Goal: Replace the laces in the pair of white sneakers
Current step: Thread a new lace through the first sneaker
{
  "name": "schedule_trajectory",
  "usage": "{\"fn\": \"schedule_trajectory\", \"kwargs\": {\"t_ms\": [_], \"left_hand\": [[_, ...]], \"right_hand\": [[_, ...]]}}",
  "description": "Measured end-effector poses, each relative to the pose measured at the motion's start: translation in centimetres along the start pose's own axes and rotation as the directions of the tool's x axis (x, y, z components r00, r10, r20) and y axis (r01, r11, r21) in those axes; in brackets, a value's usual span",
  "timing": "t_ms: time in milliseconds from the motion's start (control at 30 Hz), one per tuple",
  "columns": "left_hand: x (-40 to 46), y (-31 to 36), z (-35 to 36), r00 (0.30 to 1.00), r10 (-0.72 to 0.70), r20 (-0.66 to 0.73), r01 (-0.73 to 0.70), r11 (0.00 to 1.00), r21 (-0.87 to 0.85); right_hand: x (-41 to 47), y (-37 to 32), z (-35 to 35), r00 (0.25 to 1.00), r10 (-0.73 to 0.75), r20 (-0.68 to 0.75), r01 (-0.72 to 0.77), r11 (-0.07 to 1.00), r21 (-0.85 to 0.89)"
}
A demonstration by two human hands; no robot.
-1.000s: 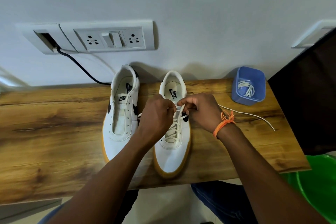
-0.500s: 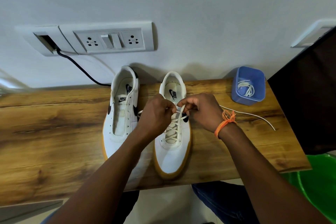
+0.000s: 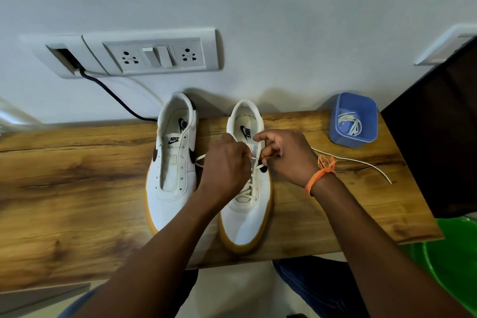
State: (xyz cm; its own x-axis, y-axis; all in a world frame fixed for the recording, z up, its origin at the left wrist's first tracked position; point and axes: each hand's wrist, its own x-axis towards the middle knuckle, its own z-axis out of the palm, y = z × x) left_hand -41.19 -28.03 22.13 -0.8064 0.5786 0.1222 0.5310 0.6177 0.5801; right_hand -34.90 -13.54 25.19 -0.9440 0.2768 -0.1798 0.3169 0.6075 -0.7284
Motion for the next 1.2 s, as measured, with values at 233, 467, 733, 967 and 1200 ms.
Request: {"fn": "schedule_trajectory", "kwargs": {"t_ms": [233, 467, 733, 967, 1200], "left_hand": [[0.05, -0.02, -0.26, 0.998, -0.058, -0.014, 0.059, 0.993, 0.099], [0.02, -0.23, 0.04, 0.999, -0.049, -0.005, 0.049, 0.999, 0.021], [0.27, -0.33, -0.52, 0.997, 0.018, 0.073, -0.025, 0.995, 0.1], [0.56, -0.51, -0.29, 0.996, -0.048, 0.079, 0.051, 0.998, -0.03], [0.84, -0.81, 0.24, 0.991, -0.098, 0.092, 0.107, 0.99, -0.093]], "right_hand": [[0.06, 0.02, 0.46, 0.999, 0.037, -0.012, -0.037, 0.998, 0.045], [0.11, 0.15, 0.3, 0.999, 0.037, -0.017, -0.036, 0.997, 0.061], [-0.02, 0.25, 0.22, 0.998, -0.061, 0.019, 0.062, 0.998, -0.032], [0.19, 0.44, 0.51, 0.993, -0.114, 0.041, 0.119, 0.979, -0.166], [0.32, 0.61, -0.16, 1.0, 0.015, 0.005, -0.015, 1.0, -0.007]]}}
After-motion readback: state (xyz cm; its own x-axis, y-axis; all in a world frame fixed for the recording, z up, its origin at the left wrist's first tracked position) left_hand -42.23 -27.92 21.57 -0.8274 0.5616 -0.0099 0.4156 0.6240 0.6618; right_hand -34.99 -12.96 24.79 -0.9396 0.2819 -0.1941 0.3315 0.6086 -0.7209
